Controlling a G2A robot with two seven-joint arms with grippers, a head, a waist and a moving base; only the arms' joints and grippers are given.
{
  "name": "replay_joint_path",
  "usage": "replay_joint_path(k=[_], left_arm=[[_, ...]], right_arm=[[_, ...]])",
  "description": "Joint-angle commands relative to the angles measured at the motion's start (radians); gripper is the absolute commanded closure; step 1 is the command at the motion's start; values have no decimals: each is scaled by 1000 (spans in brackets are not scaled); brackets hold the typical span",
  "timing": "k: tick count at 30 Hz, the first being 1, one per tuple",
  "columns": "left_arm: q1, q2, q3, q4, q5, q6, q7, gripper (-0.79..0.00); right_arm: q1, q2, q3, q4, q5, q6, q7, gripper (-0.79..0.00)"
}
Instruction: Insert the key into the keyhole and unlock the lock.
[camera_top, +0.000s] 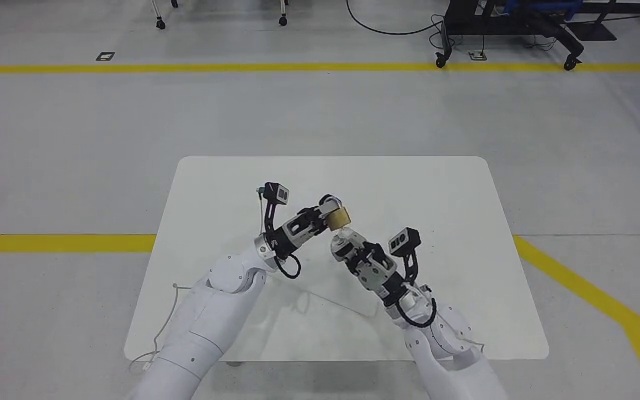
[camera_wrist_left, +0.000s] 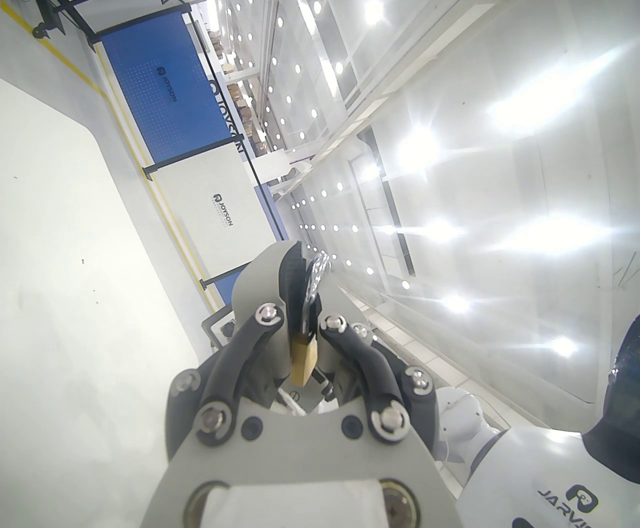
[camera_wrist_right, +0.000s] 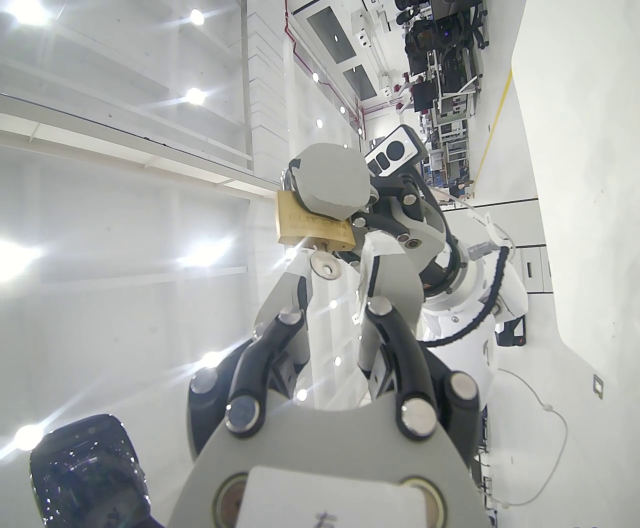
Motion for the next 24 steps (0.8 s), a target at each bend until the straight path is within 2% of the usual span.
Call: replay_joint_path(k=[1,16,24], left_arm=[[0,0,0,-1,2,2,-1,0],[-8,0,-11,19,-2,-42,-42,0],[-13,7,-40,28,-7,-62,-54,0]], right_arm=[[-2,0,1,-1,0,-9,-1,0],[11,-1,8,30,99,20,44,0],[-12,4,41,3,122,12,62,0]])
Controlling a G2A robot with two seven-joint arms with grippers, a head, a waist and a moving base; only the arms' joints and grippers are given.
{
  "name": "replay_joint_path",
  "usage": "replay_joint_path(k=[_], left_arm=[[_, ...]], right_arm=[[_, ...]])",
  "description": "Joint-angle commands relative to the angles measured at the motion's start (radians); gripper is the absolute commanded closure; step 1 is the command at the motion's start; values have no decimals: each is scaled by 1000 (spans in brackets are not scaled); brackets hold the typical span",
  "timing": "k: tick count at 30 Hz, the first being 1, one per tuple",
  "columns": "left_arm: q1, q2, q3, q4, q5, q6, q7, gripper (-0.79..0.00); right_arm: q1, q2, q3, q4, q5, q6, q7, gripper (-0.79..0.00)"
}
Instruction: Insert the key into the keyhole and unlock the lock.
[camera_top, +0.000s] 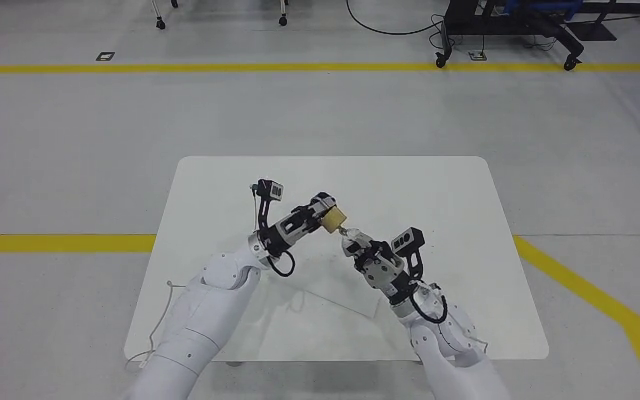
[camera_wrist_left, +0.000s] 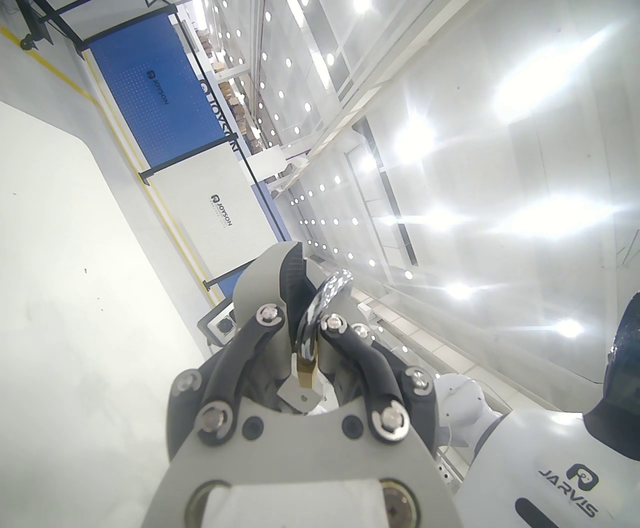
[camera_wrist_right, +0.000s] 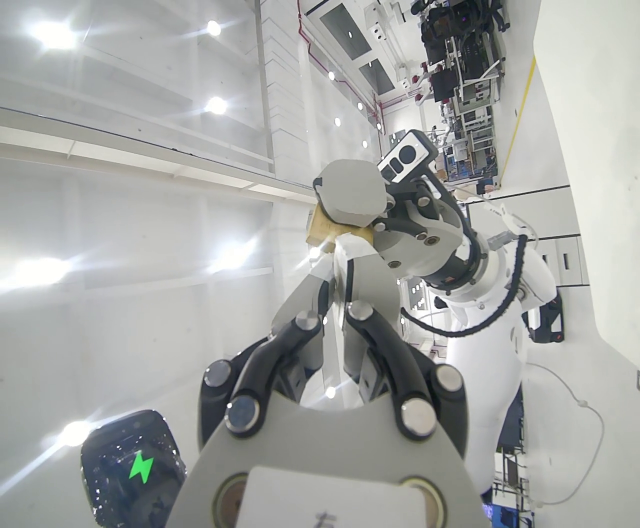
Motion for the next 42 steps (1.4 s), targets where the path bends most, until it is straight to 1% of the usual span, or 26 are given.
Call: replay_joint_path(k=[1,2,3,5,6,7,12,15,17,20,22,24,26,29,36,39,40,41,42], left_arm=[[0,2,-7,1,5,1,0,0],[0,3,-9,0,11,2,0,0],[-1,5,-11,0,20,3,1,0],[1,7,-16,-5,33,4,7,0],[3,8,-19,-8,38,5,6,0],[4,10,-23,-12,43,5,6,0],[16,19,-42,-33,66,26,2,0],[22,27,-50,-48,117,55,-9,0],[20,36,-52,-61,198,93,-25,0],[29,48,-47,-88,337,143,-18,0],[33,53,-42,-98,433,182,13,0],[33,54,-29,-101,496,224,38,0],[27,53,-9,-93,548,259,60,0],[14,44,20,-55,562,260,91,0],[-68,13,129,114,639,265,104,0],[-95,1,166,170,692,274,120,0],[-105,-1,173,186,708,278,126,-12],[-114,-2,181,201,729,286,129,-157],[-121,-3,188,212,748,293,130,-271]], right_arm=[[-8,2,11,-10,5,1,8,0],[-12,3,16,-15,4,2,12,-71],[-16,4,20,-20,3,2,17,-292],[-26,7,30,-34,-2,-3,29,-422],[-32,8,36,-42,-8,-7,33,-594],[-39,9,42,-49,-10,-11,37,-785],[-81,17,91,-94,-14,-45,48,-785],[-116,20,124,-128,-54,-96,22,-785],[-139,22,143,-154,-71,-130,17,-785],[-177,25,174,-179,-125,-178,-12,-785],[-194,26,185,-193,-159,-195,-34,-785],[-202,27,190,-203,-193,-204,-49,-785],[-202,27,190,-203,-193,-204,-49,-785],[-202,27,190,-203,-193,-204,-49,-785],[-202,27,190,-203,-193,-204,-49,-785],[-202,27,190,-203,-193,-204,-49,-785],[-202,27,190,-203,-193,-204,-49,-785],[-202,27,190,-203,-193,-204,-49,-785],[-202,27,190,-203,-193,-204,-49,-785]])
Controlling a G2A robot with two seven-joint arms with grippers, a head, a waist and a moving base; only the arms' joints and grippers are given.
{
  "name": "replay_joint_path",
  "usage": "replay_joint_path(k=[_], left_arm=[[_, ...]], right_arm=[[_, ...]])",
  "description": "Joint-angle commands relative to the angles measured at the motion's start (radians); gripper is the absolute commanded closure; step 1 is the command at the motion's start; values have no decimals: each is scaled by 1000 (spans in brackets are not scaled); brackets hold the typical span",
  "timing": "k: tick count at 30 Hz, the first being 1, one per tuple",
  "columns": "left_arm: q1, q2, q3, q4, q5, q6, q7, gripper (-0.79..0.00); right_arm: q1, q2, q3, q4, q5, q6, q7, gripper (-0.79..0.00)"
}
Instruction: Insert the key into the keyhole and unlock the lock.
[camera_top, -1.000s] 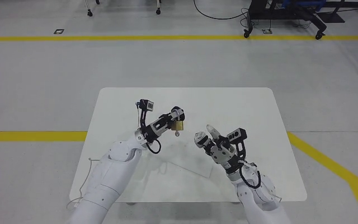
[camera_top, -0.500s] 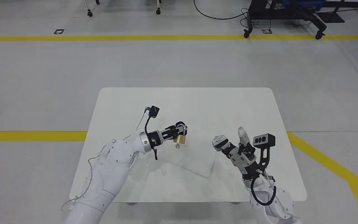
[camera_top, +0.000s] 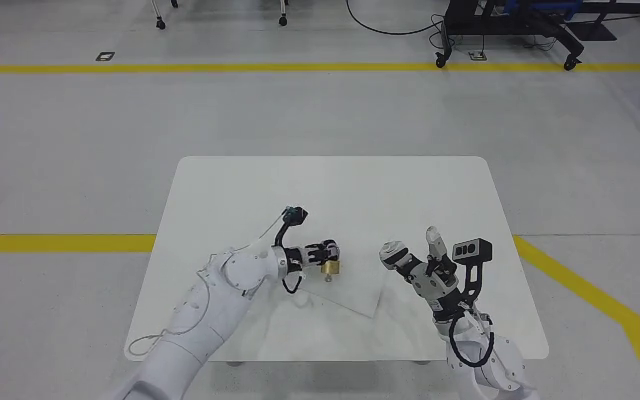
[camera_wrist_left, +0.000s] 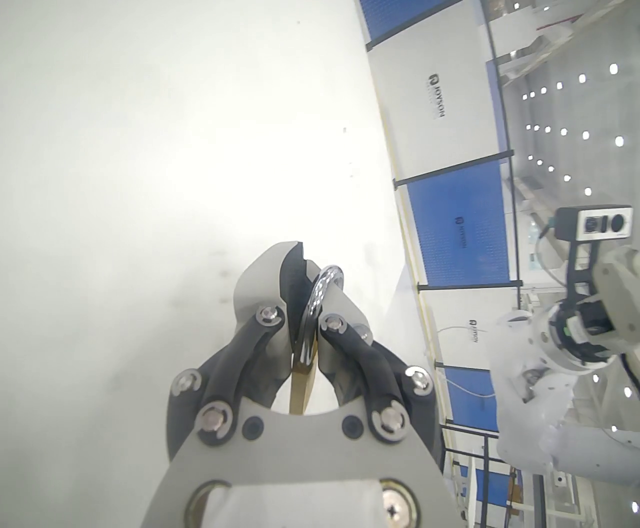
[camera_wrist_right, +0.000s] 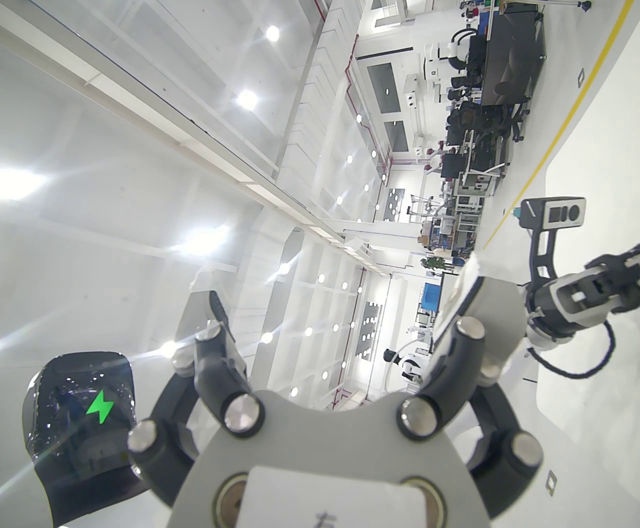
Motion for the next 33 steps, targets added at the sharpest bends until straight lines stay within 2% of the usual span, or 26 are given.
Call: replay_joint_path(k=[1,3,5,7,11,15,18,22,24,26,29,33], left_arm=[[-13,-2,15,23,39,15,-3,-354],[-24,-3,28,33,75,35,-29,-465],[-28,-1,34,34,105,54,-32,-533],[-30,2,31,27,117,67,-37,-785],[-22,18,-10,-29,118,66,-32,-785],[24,57,-109,-165,117,45,-19,-785],[106,96,-220,-332,160,21,38,-785],[267,140,-373,-595,299,17,167,-785],[348,157,-449,-686,385,26,242,-785],[413,171,-508,-727,463,32,277,-785],[490,181,-586,-728,476,29,368,-785],[522,191,-643,-715,547,61,432,-785]], right_arm=[[0,0,0,0,0,0,0,-785],[0,0,0,0,0,0,0,-785],[0,0,0,0,0,0,0,-785],[0,0,0,0,0,0,0,-785],[0,0,0,0,0,0,0,-785],[0,0,0,0,0,0,0,-785],[0,0,0,0,0,0,0,-785],[0,0,0,0,0,0,0,-785],[0,0,0,0,0,0,0,-785],[0,0,0,0,0,0,0,-785],[3,1,1,-1,-15,1,-1,-785],[43,8,27,12,-172,-9,-6,-785]])
